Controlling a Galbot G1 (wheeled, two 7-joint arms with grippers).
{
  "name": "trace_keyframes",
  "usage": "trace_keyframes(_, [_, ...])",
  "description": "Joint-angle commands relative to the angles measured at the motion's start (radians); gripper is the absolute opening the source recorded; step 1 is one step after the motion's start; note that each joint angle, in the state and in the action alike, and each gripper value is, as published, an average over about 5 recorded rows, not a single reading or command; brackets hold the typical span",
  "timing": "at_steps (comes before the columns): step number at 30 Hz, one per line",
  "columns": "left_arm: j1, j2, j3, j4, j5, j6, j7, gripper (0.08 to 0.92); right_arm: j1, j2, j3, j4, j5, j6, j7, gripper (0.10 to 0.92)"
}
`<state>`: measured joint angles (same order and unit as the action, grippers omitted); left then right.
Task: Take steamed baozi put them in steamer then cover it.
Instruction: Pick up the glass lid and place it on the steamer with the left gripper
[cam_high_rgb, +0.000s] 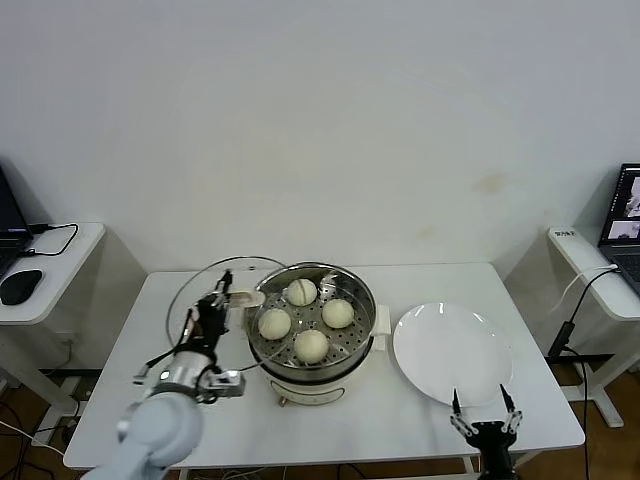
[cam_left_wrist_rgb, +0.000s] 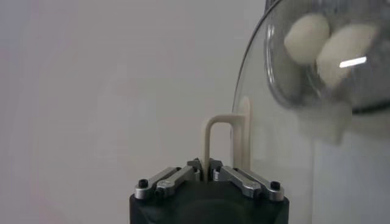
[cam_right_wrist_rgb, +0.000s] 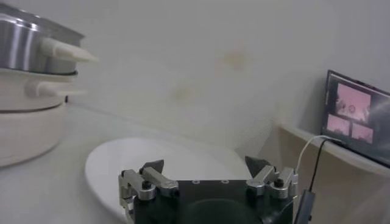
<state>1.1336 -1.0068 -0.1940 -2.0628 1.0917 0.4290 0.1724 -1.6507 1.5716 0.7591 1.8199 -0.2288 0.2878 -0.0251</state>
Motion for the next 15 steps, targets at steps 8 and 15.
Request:
trace_keyframes(8, [-0.226, -0.257, 0.28, 0.124, 0.248, 0.127, 0.151, 0.142, 0.01, 0.007, -0.037, -0.041, -0.071, 0.012, 0.017, 0.823])
trace_keyframes(15, [-0.241, -0.286, 0.298, 0.175, 0.267, 0.129, 0.159, 0.142, 0.009, 0.007, -0.038, -0.051, -0.075, 0.02, 0.019, 0.823])
